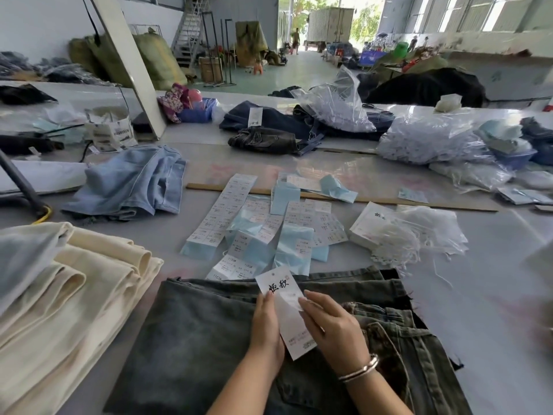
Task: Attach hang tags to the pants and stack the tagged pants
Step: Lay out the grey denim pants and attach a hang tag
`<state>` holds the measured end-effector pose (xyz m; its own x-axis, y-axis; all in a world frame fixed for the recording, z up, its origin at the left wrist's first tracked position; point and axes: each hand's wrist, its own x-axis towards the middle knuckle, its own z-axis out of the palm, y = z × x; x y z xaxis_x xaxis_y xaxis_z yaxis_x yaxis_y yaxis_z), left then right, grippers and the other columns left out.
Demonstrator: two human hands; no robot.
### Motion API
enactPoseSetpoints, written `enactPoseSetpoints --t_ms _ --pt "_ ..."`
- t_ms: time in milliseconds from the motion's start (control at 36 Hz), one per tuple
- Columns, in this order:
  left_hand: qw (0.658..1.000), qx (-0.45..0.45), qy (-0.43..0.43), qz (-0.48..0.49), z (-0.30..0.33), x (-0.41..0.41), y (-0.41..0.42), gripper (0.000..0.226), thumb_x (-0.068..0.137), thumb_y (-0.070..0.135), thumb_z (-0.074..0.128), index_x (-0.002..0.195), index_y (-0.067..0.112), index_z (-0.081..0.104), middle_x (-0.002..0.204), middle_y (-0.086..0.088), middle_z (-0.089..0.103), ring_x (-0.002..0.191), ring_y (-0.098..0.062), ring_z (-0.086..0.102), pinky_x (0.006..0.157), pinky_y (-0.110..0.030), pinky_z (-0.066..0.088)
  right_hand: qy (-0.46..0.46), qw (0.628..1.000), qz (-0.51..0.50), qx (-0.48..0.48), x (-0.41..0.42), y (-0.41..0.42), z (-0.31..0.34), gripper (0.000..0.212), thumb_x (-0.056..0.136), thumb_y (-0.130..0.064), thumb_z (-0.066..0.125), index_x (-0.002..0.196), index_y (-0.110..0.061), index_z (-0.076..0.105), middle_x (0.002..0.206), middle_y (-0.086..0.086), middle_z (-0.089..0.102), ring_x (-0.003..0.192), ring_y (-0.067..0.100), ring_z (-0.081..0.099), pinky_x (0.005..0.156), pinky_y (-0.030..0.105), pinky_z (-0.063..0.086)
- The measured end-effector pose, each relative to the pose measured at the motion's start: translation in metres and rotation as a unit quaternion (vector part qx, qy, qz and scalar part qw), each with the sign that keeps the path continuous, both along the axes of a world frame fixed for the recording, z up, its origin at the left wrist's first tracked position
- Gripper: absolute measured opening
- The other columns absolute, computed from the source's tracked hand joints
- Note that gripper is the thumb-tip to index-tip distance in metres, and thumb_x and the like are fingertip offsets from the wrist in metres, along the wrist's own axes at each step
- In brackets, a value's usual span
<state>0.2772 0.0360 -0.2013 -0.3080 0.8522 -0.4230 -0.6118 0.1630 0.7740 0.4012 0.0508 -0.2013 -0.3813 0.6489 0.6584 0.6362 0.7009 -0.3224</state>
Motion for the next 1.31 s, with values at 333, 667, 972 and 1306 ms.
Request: enactPoseSetpoints --t_ms 333,667,972,1306 --pt "1.0 -0.008 0.013 -0.013 0.004 0.002 0.0 0.036 0.104 0.029 0.032 0.125 0.006 0.05 0.099 -0.022 0.068 0.08 -0.033 0.066 0.068 -0.039 0.053 -0.072 0.997 0.017 -0.002 -0.004 0.002 0.0 0.029 0.061 -0.01 0.089 0.088 -0.011 0.078 0.094 0.005 0.073 0.077 0.017 0.072 0.06 0.025 0.058" --pt "0.997 -0.05 0.051 -0.037 0.009 0.0 0.002 0.013 0.093 0.012 0.058 0.105 0.007 0.061 0.093 -0.019 0.069 0.077 -0.032 0.067 0.063 -0.036 0.056 -0.132 0.99 0.049 -0.032 -0.001 0.0 0.004 0.029 0.065 -0.029 0.086 0.093 -0.028 0.077 0.103 -0.01 0.072 0.092 0.009 0.069 0.081 0.026 0.056" --pt "0.991 -0.126 -0.025 -0.046 0.021 -0.01 0.02 0.025 0.094 0.016 0.059 0.115 0.003 0.056 0.102 -0.022 0.064 0.087 -0.036 0.063 0.074 -0.049 0.054 -0.264 0.924 0.197 -0.195 0.026 -0.007 0.028 0.039 0.093 -0.052 0.042 0.12 -0.036 0.063 0.13 -0.024 0.056 0.142 -0.003 0.01 0.117 0.03 -0.01" --pt "0.74 0.091 0.665 -0.048 -0.013 0.014 0.009 0.07 0.086 0.028 0.069 0.138 0.029 0.023 0.141 -0.001 0.044 0.114 -0.019 0.06 0.065 -0.032 0.06 0.042 0.964 -0.15 -0.218 0.101 0.142 0.065 0.015 0.089 -0.006 0.063 0.1 -0.005 0.072 0.094 0.012 0.072 0.072 0.017 0.062 0.071 0.022 0.048"
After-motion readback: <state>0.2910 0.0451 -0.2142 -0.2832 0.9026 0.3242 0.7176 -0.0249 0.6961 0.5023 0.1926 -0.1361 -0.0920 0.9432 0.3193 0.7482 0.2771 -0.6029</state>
